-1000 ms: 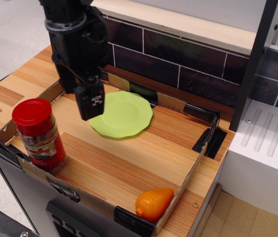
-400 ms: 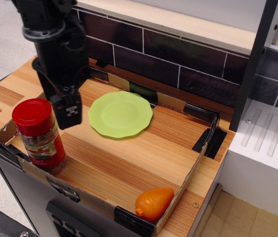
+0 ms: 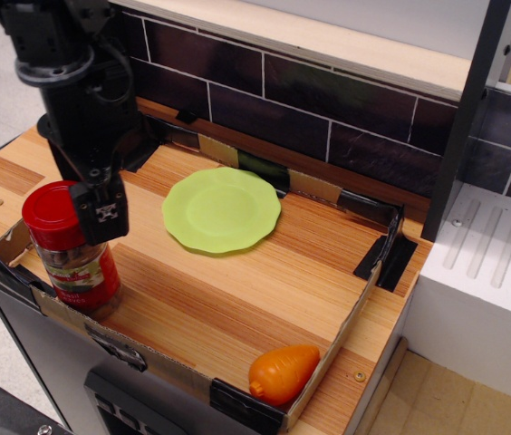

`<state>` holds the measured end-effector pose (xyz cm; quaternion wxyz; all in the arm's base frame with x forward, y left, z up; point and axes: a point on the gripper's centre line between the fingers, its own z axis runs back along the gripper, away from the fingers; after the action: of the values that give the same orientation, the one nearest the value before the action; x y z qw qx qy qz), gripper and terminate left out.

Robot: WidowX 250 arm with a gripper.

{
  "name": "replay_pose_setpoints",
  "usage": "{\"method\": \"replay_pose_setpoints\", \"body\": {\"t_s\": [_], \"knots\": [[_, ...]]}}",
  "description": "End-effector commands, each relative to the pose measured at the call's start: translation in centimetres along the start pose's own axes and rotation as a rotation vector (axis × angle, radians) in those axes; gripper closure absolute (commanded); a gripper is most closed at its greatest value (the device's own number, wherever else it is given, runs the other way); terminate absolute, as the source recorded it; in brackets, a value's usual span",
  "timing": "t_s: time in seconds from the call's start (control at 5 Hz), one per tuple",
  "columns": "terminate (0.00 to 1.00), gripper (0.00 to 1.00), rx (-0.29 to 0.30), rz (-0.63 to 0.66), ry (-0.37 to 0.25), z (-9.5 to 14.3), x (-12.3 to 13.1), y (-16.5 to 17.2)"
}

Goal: Topple basil bottle

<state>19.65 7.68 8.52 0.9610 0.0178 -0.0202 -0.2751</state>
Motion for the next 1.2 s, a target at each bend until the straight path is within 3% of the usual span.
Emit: {"method": "replay_pose_setpoints", "body": {"t_s": [0.0, 0.4, 0.6, 0.8, 1.0], "knots": [[0.00, 0.00, 0.028, -0.041, -0.012, 1.2, -0.9, 1.1], [0.00, 0.00, 0.058, -0.127, 0.011, 0.5, -1.0, 1.1], [0.00, 1.00, 0.067, -0.134, 0.008, 0.0, -1.0, 1.0], [0.00, 1.00, 0.093, -0.196, 0.043, 0.2, -0.5, 0.9], [0.00, 1.00, 0.173, -0.241, 0.139, 0.4, 0.4, 0.1]]}}
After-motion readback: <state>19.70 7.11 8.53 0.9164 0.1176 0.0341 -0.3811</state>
